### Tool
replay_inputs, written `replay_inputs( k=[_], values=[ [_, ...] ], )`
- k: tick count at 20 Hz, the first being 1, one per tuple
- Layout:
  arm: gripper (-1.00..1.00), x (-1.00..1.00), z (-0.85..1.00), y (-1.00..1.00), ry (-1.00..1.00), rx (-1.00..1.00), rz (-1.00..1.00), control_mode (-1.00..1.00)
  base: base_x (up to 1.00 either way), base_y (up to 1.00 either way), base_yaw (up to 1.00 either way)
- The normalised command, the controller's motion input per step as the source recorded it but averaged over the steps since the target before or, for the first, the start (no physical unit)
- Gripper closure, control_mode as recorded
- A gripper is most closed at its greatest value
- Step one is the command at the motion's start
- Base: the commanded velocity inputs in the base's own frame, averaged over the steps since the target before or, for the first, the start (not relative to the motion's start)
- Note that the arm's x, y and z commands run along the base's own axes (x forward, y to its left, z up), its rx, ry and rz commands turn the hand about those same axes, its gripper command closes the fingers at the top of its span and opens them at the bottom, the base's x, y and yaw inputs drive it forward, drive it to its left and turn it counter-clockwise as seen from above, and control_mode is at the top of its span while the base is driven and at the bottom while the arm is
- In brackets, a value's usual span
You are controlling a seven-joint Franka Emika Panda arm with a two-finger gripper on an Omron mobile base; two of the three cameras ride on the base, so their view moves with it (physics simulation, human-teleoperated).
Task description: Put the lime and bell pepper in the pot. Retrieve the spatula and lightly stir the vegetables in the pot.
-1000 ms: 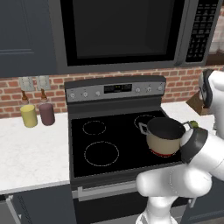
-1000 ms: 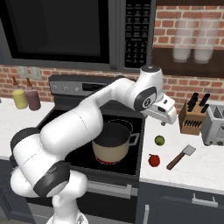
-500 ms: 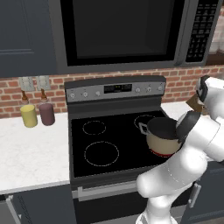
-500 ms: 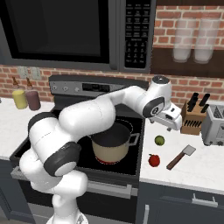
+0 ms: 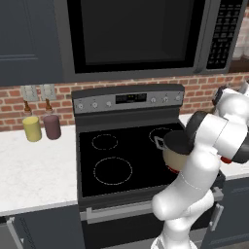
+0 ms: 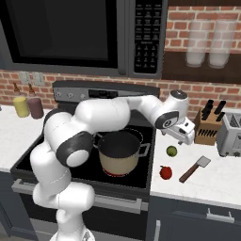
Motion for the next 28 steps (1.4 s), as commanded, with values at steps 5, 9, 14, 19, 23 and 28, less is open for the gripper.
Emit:
replay_inputs(
  k=[5, 9, 14, 19, 23, 28],
  values=[
    [-1.0, 0.22, -0.49, 0.0, 0.0, 0.03, 0.0, -1.0, 0.0, 0.0, 0.0],
    [-1.0, 0.07, -0.38, 0.0, -0.03, 0.0, 0.0, -1.0, 0.0, 0.0, 0.0],
    [-1.0, 0.03, -0.29, 0.0, -0.01, 0.0, 0.0, -1.0, 0.0, 0.0, 0.0],
    [-1.0, 0.06, -0.23, 0.0, 0.0, 0.0, 0.03, -1.0, 0.0, 0.0, 0.0],
    [-1.0, 0.13, -0.2, 0.0, 0.0, 0.0, 0.05, -1.0, 0.0, 0.0, 0.0],
    [-1.0, 0.23, -0.19, 0.0, 0.0, 0.0, 0.05, -1.0, 0.0, 0.0, 0.0]
  ],
)
